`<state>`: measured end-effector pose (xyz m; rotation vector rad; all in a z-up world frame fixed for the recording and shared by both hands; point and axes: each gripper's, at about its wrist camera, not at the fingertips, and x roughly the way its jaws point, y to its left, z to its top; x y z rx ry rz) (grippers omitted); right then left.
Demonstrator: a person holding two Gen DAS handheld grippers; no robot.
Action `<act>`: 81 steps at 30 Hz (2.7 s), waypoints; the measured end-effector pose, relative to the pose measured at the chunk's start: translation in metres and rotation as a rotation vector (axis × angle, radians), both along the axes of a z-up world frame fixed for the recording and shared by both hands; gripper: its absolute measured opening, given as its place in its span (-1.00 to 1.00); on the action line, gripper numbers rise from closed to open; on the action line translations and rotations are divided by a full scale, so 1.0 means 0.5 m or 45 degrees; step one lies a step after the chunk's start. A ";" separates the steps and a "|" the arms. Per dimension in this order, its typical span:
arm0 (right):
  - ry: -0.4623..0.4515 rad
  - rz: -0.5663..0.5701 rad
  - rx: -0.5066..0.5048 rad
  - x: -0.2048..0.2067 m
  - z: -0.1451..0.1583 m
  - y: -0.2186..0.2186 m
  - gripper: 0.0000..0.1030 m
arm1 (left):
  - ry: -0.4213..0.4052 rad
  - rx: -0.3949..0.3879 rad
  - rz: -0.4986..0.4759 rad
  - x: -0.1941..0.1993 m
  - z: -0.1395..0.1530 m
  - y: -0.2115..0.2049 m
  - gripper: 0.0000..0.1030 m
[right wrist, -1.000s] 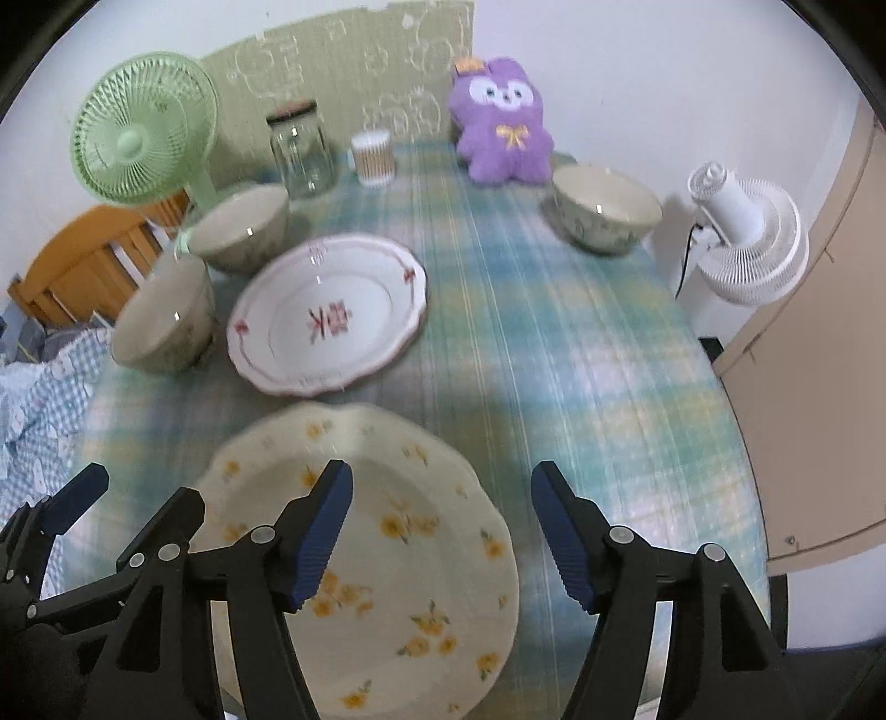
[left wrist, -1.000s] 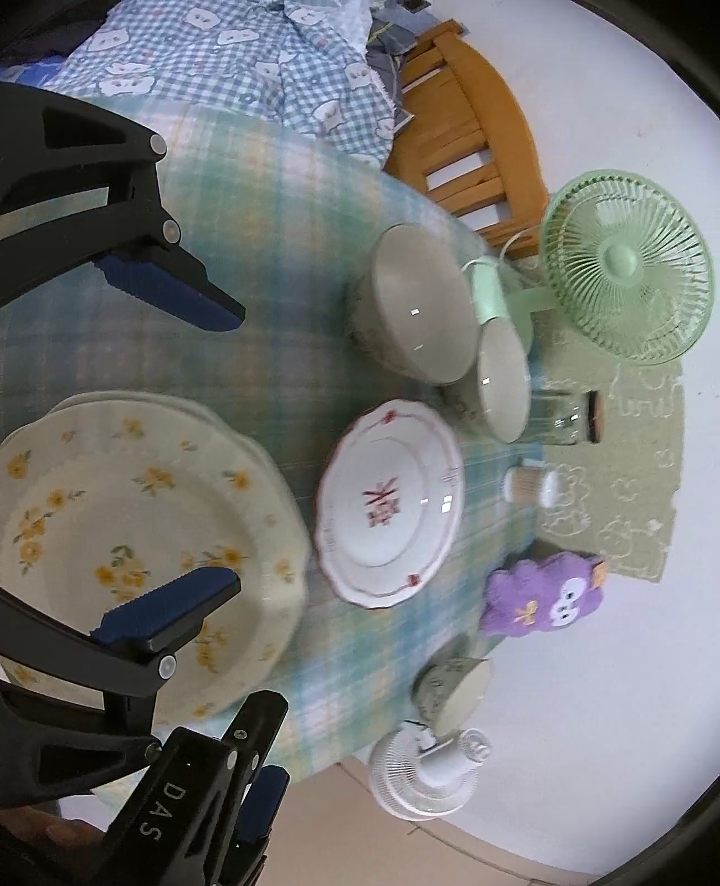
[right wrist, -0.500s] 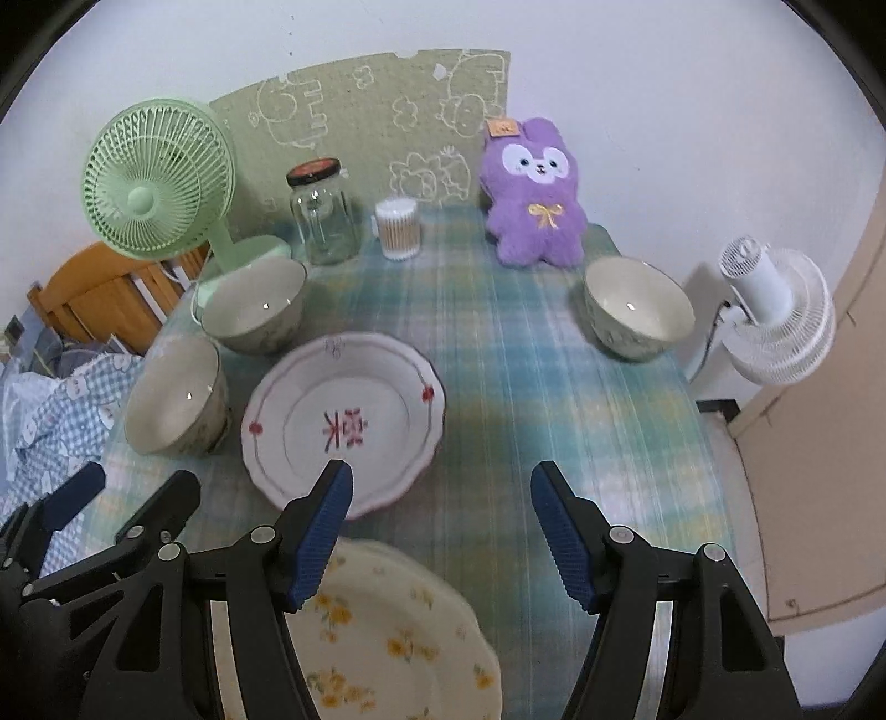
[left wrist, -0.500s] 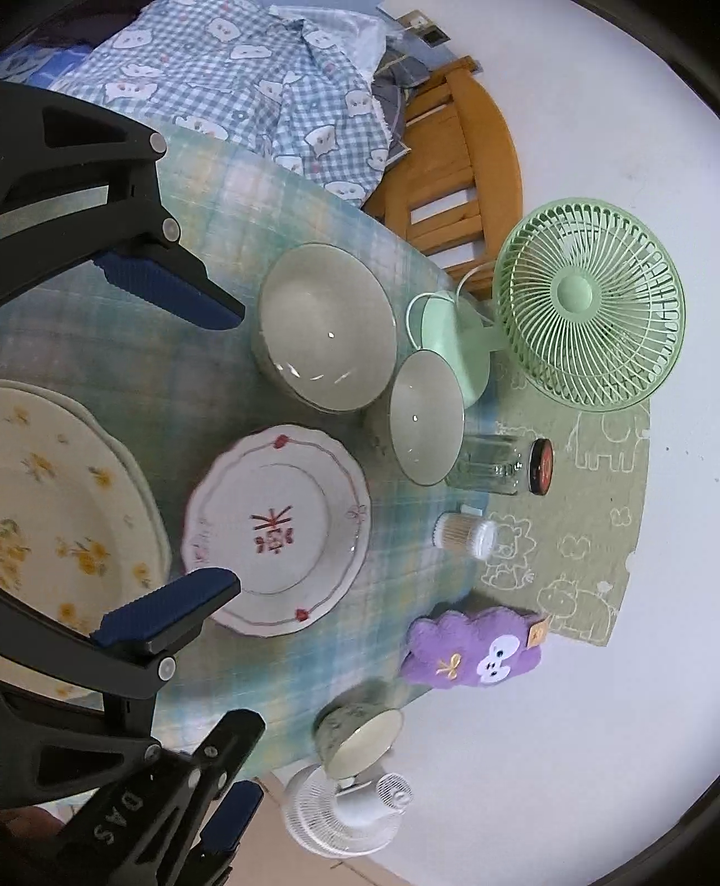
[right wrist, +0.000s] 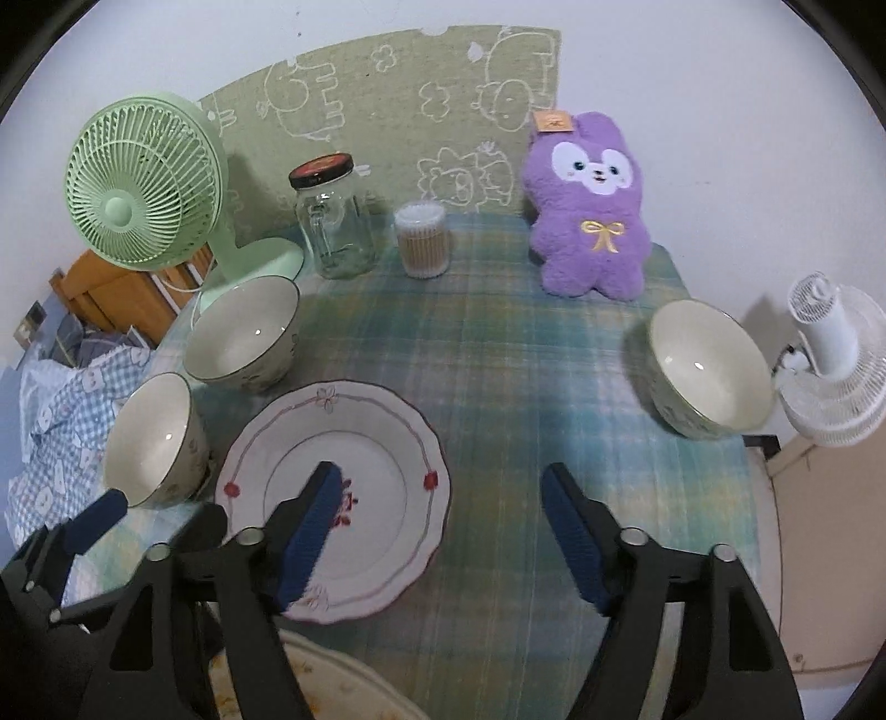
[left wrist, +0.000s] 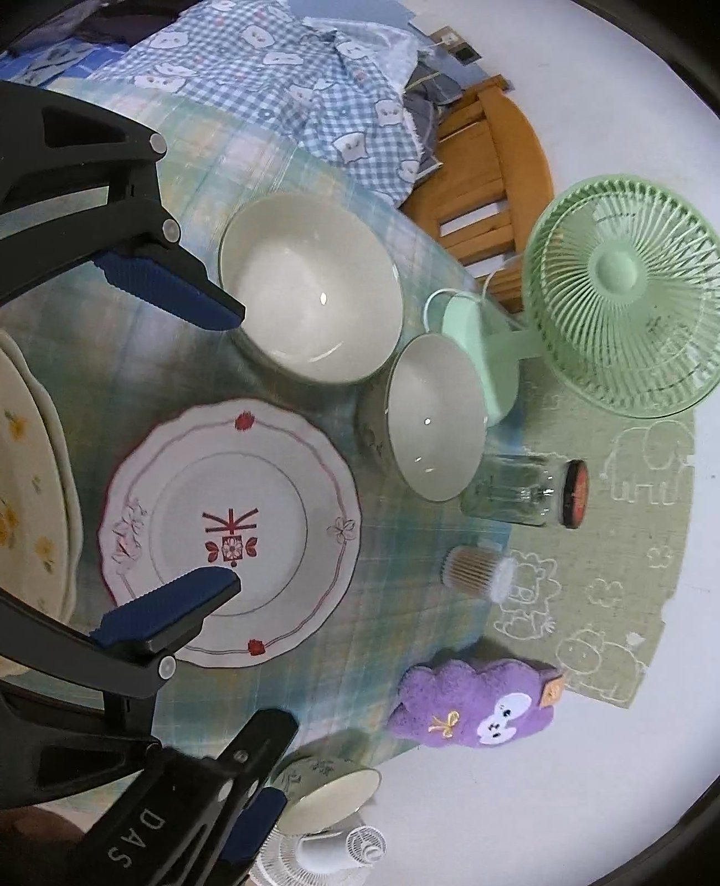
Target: Organize plates and bowls
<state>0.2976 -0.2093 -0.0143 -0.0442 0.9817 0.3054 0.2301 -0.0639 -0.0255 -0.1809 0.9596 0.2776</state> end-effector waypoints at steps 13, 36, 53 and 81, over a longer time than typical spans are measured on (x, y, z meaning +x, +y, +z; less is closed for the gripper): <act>0.086 0.108 -0.012 0.068 -0.102 0.039 0.55 | 0.113 -0.024 0.117 0.055 -0.090 0.004 0.68; 0.206 0.174 -0.025 0.123 -0.198 0.068 -0.17 | 0.240 -0.031 0.149 0.094 -0.162 0.009 0.67; 0.231 0.019 -0.083 0.103 -0.187 0.013 -0.29 | 0.238 -0.020 -0.013 0.108 -0.162 -0.026 0.52; 0.250 -0.044 -0.099 0.118 -0.188 0.026 -0.19 | 0.175 0.021 -0.106 0.131 -0.160 -0.013 0.03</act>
